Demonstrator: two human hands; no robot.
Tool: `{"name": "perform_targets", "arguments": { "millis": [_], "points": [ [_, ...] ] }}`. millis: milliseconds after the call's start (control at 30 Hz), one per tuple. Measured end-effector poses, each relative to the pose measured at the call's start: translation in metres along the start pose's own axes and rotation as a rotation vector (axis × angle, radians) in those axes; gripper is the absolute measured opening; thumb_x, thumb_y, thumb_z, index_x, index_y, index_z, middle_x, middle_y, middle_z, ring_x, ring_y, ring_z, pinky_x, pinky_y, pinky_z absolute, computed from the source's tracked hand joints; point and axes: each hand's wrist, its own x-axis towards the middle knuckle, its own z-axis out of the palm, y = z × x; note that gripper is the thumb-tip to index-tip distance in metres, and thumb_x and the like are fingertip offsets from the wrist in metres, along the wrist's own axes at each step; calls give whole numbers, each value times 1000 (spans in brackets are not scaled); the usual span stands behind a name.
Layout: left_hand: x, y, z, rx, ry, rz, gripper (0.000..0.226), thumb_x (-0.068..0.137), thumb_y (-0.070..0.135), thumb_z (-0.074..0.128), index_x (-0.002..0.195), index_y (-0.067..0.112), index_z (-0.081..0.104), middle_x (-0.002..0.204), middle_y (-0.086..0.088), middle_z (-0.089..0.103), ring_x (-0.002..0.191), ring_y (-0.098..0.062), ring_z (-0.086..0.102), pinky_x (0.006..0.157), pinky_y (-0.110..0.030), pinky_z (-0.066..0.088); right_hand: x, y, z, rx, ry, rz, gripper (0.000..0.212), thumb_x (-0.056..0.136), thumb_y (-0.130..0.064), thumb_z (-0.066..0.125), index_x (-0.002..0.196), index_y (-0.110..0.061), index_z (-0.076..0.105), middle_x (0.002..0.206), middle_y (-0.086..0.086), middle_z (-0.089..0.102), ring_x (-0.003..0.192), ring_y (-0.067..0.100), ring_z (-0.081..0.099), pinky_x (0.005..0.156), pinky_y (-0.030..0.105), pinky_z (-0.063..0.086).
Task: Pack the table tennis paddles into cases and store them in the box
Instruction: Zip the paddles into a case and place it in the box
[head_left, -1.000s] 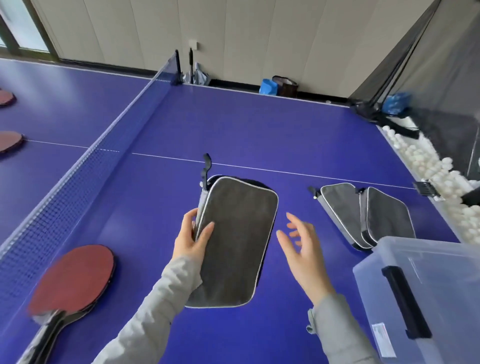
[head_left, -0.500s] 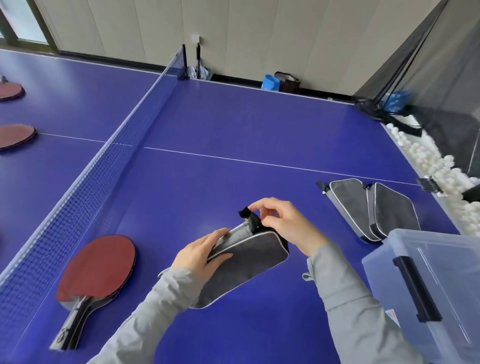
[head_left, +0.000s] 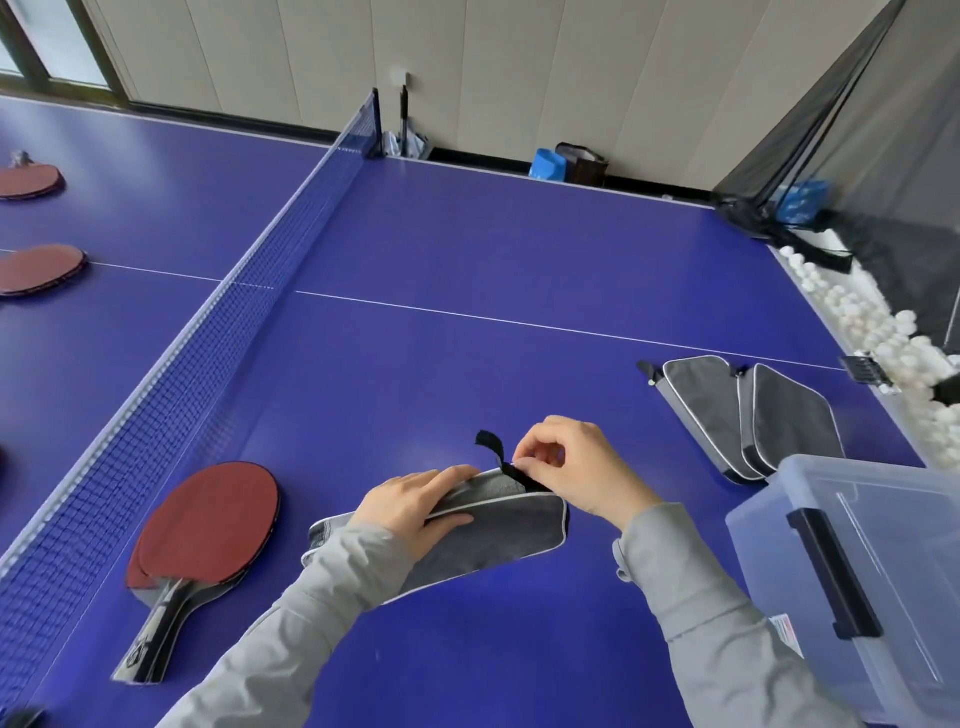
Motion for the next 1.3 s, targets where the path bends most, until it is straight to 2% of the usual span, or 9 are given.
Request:
{"name": "perform_targets", "arguments": {
  "millis": [200,267,433,633,767,867,1033,1233,1300],
  "points": [
    [0,2,-4,-61,66,-42,42,86,51,55,126,40,47,110,17,65,96,-13,63,79,-29,51,-3,4,-4,-77,64,26,22,87,-41,61,80,-20,61,87,-8,53,71,6,53,65,13,41],
    [2,3,-5,-52,68,-46,42,87,51,54,126,40,47,111,17,65,96,-14,63,79,-30,51,-7,3,-2,-95,121,-6,20,90,-35,60,80,-17,61,84,-4,55,72,8,53,63,13,39],
    [3,8,-2,-66,126,-85,41,88,48,55,125,34,52,110,13,66,97,-15,63,79,-30,51,-16,-5,9,-164,360,-144,16,90,-12,61,77,-2,63,78,1,52,61,22,48,58,32,42],
    [0,11,-4,-25,160,-76,42,88,45,56,127,29,54,107,8,68,96,-19,65,77,-30,51,-19,-10,13,-106,367,-179,3,84,-7,66,85,-4,67,88,2,60,71,15,57,62,11,45],
    [1,11,-6,4,129,-86,44,90,49,51,131,32,49,110,11,66,101,-16,62,82,-31,49,-17,-10,14,-97,366,-121,5,82,-5,68,83,-2,64,87,4,59,73,20,58,65,25,51],
    [1,11,-5,3,121,-96,45,89,52,49,131,36,46,111,14,65,101,-13,61,82,-29,49,-12,-11,12,-59,345,-71,7,81,-6,68,80,-3,62,82,4,56,71,21,56,63,31,48],
    [-1,8,-6,-35,96,-99,45,88,51,52,131,38,47,114,17,64,102,-14,62,83,-30,50,-5,-8,-2,-10,124,17,7,85,-20,67,86,-15,63,78,-5,61,69,4,56,59,9,40],
    [2,2,-17,-81,8,-44,46,86,49,57,130,40,47,117,19,63,104,-9,61,88,-26,48,-3,-7,-20,-13,-69,19,6,86,-26,66,82,-25,61,80,-8,66,75,8,62,64,21,47],
    [2,0,-22,-99,-13,-37,46,85,48,60,129,40,48,115,19,64,104,-9,61,89,-25,47,-3,-7,-24,22,-85,17,6,85,-24,67,80,-25,63,78,-7,69,73,6,63,64,19,48]
  ]
}}
